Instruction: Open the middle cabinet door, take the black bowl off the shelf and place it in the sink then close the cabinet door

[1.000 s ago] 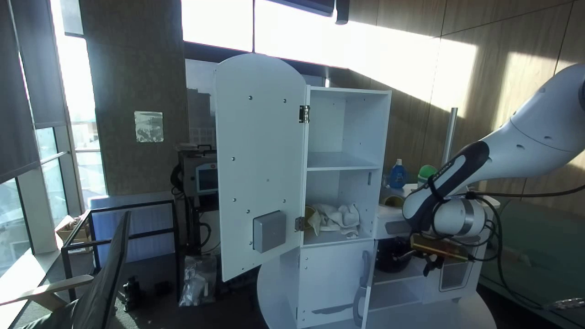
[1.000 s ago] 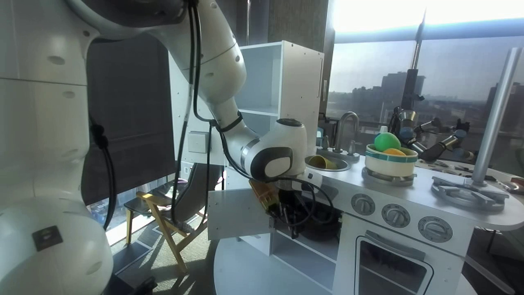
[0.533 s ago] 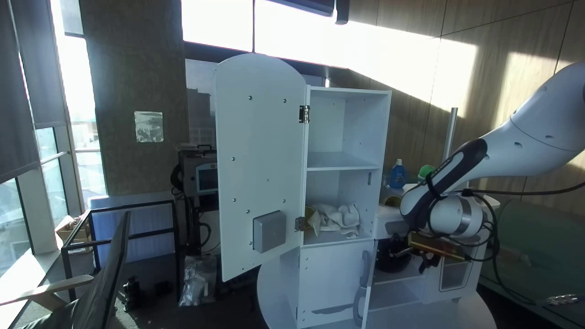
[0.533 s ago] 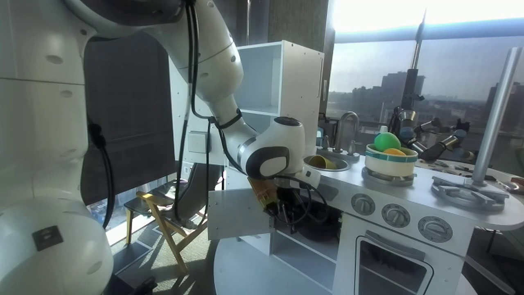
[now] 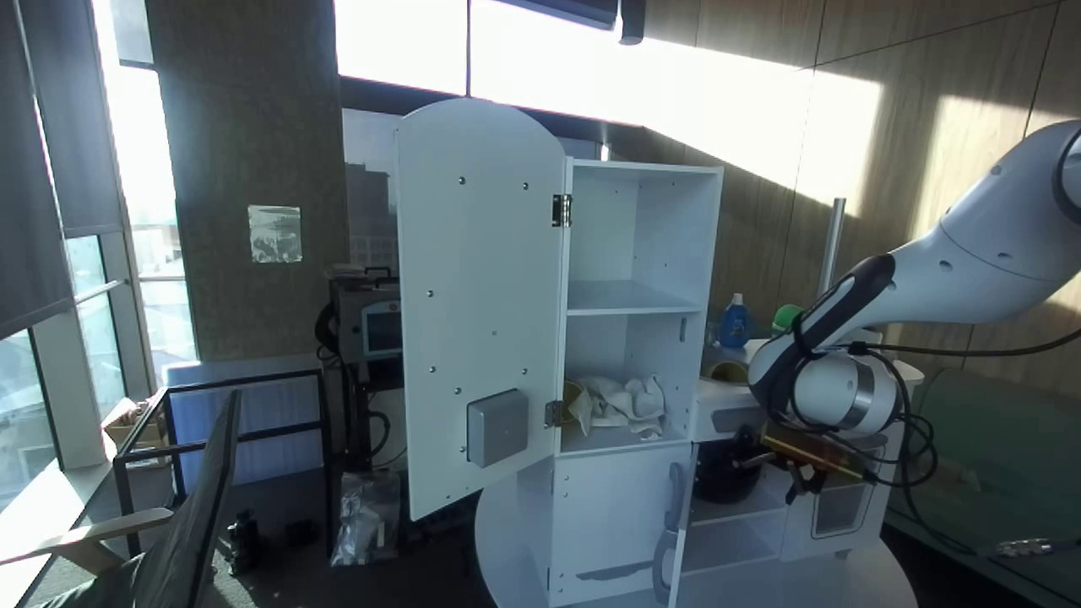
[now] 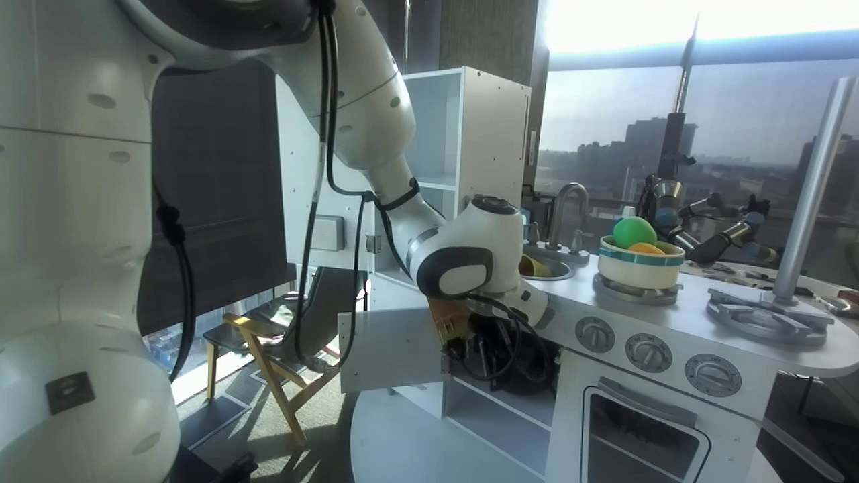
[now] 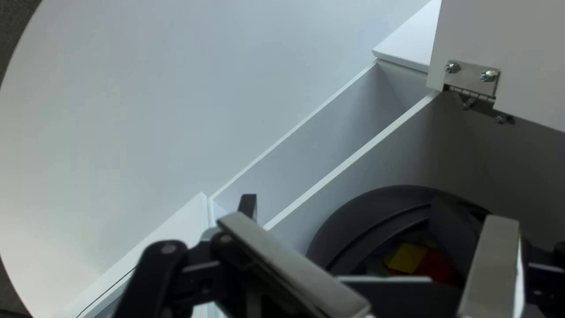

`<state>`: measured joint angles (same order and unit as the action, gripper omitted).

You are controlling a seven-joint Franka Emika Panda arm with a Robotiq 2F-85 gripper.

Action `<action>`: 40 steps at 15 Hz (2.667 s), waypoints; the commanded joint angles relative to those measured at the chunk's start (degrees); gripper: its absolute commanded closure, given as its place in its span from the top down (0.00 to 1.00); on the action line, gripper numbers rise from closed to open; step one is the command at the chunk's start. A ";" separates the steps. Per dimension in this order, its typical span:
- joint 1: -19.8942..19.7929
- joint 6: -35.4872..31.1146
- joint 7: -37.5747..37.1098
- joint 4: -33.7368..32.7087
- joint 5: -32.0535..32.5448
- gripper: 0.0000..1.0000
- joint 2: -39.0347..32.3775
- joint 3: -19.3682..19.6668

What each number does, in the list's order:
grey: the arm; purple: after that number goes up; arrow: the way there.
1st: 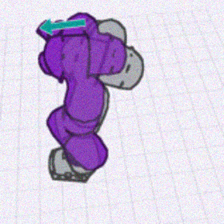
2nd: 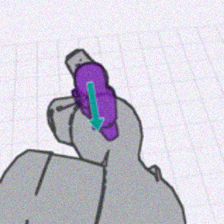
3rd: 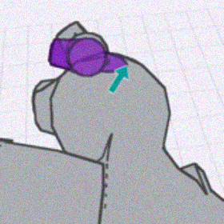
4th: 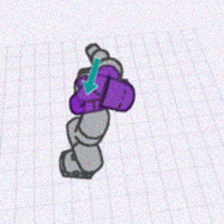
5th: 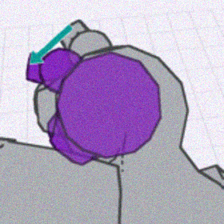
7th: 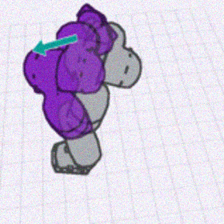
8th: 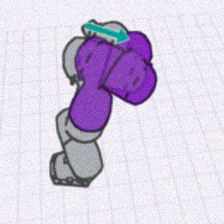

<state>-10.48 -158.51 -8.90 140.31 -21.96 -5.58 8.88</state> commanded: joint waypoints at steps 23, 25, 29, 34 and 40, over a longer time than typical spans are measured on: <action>-12.79 8.62 39.08 -6.61 -30.88 1.00 -8.13 -7.21; -11.60 10.80 39.29 -6.71 -31.49 1.00 -7.38 -5.36; -10.87 12.29 39.76 -7.22 -35.90 1.00 -5.69 -4.27; -8.15 8.80 37.08 -8.91 -39.87 1.00 -6.77 -2.97; -9.09 5.17 37.44 -8.79 -44.80 1.00 -8.86 -4.37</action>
<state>-19.60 -150.99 29.63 133.31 -62.60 -13.54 5.11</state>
